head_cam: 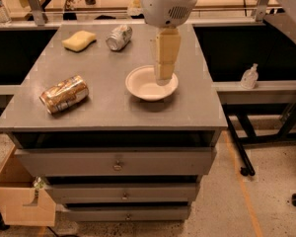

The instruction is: Pick orange can

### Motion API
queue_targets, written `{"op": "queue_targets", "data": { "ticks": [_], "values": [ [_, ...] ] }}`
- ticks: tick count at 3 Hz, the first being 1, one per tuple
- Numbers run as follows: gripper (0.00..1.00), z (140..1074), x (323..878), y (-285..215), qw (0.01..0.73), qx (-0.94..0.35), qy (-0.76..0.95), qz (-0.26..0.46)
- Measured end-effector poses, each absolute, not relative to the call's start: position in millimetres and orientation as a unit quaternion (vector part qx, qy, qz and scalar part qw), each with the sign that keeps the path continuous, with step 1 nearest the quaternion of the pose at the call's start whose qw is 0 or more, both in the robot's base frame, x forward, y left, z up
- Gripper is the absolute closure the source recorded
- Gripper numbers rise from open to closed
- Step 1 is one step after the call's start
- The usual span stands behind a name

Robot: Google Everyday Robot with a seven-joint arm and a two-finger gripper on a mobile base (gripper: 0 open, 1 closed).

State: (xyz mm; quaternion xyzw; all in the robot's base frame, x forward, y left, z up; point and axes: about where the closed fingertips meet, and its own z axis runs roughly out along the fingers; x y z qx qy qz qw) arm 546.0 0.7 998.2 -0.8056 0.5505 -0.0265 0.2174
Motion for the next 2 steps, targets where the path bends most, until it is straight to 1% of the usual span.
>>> {"op": "queue_targets", "data": {
  "ticks": [1,2],
  "values": [
    [0.0,993,548,4,0.221,-0.806,0.548,-0.018],
    [0.0,971,565,29,0.226,-0.822,0.523,0.013]
  ]
}}
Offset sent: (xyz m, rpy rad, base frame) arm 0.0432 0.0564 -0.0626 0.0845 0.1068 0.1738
